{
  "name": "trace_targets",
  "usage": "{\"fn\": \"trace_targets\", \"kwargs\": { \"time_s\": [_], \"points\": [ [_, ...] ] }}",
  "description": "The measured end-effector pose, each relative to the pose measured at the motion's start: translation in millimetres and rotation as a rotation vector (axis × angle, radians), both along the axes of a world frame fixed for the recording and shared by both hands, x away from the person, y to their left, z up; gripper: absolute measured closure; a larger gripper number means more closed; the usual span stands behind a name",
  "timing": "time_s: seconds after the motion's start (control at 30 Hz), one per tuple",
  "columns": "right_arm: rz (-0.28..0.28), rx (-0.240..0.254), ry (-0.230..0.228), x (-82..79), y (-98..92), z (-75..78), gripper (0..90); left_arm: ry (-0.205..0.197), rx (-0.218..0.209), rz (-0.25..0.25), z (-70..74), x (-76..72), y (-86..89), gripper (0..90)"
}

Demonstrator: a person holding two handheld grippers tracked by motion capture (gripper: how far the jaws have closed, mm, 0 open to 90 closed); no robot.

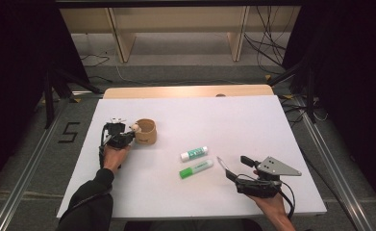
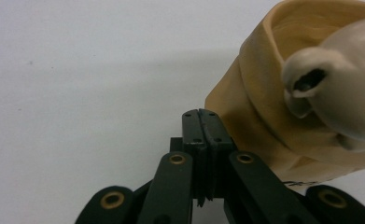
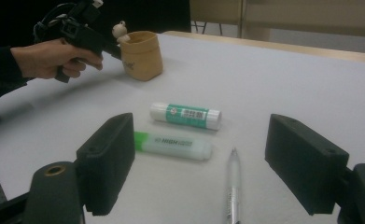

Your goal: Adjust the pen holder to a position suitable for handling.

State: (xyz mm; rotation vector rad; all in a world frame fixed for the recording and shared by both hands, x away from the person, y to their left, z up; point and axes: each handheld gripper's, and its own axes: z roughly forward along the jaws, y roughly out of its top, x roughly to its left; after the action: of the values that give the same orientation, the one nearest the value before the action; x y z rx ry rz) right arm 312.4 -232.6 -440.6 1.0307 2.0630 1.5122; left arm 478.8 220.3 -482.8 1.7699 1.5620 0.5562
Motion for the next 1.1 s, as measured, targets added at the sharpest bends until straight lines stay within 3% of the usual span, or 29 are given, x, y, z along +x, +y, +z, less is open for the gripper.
{"fn": "trace_targets", "kwargs": {
  "time_s": [0.3,0.6,1.1],
  "points": [
    [0.003,0.0,0.004,1.3,1.3,-0.5,24.9,0.009,-0.006,-0.016,0.2,0.1,-7.3,89.4],
    [0.0,0.002,0.002,0.6,-0.3,0.2,25.0,0.009,-0.003,-0.063,1.1,4.1,-42.5,89.4],
    [0.001,0.003,0.002,0.7,-0.5,0.4,25.0,0.015,-0.005,-0.124,2.9,7.4,-79.4,89.4]
  ]
}}
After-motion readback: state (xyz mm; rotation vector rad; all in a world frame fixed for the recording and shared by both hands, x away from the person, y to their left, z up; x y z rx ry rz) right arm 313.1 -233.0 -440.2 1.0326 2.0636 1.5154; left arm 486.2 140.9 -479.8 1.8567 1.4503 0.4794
